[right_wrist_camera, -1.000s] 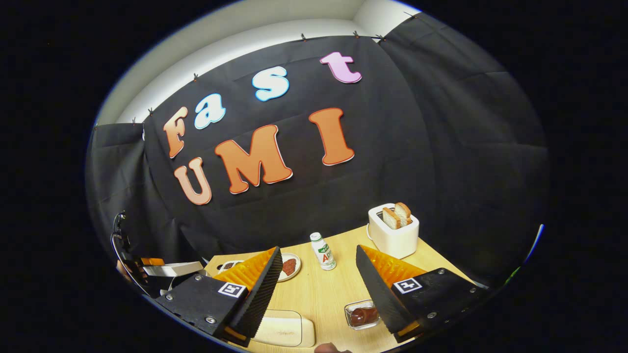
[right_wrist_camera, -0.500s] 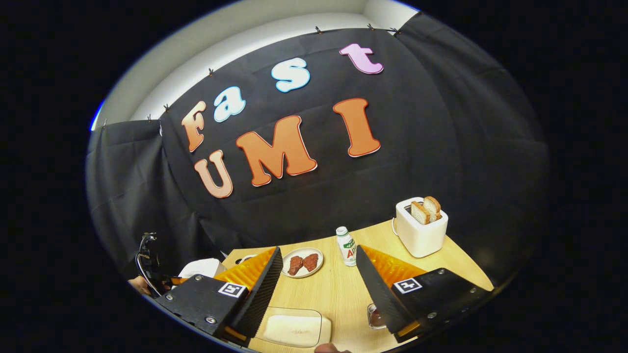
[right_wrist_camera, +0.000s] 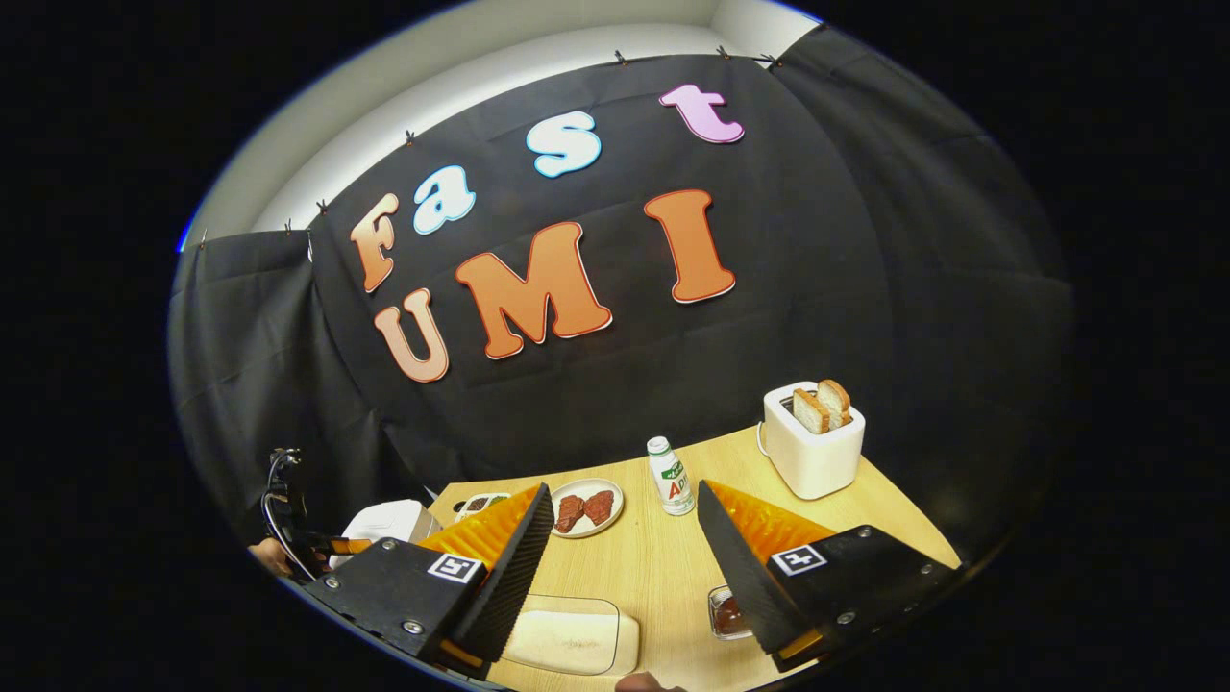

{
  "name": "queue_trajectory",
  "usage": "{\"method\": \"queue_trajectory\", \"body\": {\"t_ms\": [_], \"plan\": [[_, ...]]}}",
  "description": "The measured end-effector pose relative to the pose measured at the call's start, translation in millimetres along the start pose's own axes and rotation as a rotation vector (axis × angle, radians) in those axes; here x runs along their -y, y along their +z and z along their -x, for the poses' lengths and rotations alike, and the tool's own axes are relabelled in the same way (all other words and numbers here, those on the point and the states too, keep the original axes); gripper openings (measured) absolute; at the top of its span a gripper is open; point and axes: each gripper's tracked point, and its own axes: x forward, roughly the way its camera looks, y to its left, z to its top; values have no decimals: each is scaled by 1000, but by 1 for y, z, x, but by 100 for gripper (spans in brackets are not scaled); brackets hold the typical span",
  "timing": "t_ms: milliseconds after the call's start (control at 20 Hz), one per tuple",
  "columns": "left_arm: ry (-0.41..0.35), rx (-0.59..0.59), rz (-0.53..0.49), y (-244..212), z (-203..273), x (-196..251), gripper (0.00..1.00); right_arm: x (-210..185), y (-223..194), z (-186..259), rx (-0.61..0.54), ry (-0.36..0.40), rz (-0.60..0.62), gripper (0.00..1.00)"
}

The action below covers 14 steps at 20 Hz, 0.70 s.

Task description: Close the left gripper, press the button to open the rice cooker; take a wooden spoon from the chopstick holder with the right hand, scoop a spoonful of rice and pour it into the rice cooker, then put the wooden spoon back into the chopstick holder.

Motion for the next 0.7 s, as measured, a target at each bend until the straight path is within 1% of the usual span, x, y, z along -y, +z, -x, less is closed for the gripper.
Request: {"method": "queue_trajectory", "body": {"t_ms": [100,200,300,400,450,500,550,600,650,700], "plan": [[27,58,1,17,9,-10,100,2,5,2,10,-10,13,94],[30,133,-6,42,32,-8,100,-1,12,1,25,-18,31,94],[23,220,-27,71,57,-4,100,-6,25,1,63,-30,85,94],[5,314,-46,100,87,13,100,-14,42,1,99,-44,137,94],[-13,363,-45,116,104,24,98,-17,51,1,114,-51,161,94],[-29,413,-38,132,118,36,100,-23,61,2,139,-53,180,94],[-49,463,-33,147,134,46,100,-30,72,3,165,-52,195,94],[-68,516,-24,162,153,56,98,-37,83,4,191,-45,207,94],[-84,569,-16,175,171,62,100,-43,92,5,213,-44,220,94],[-95,622,-5,188,191,66,100,-50,97,7,235,-39,237,94]]}}
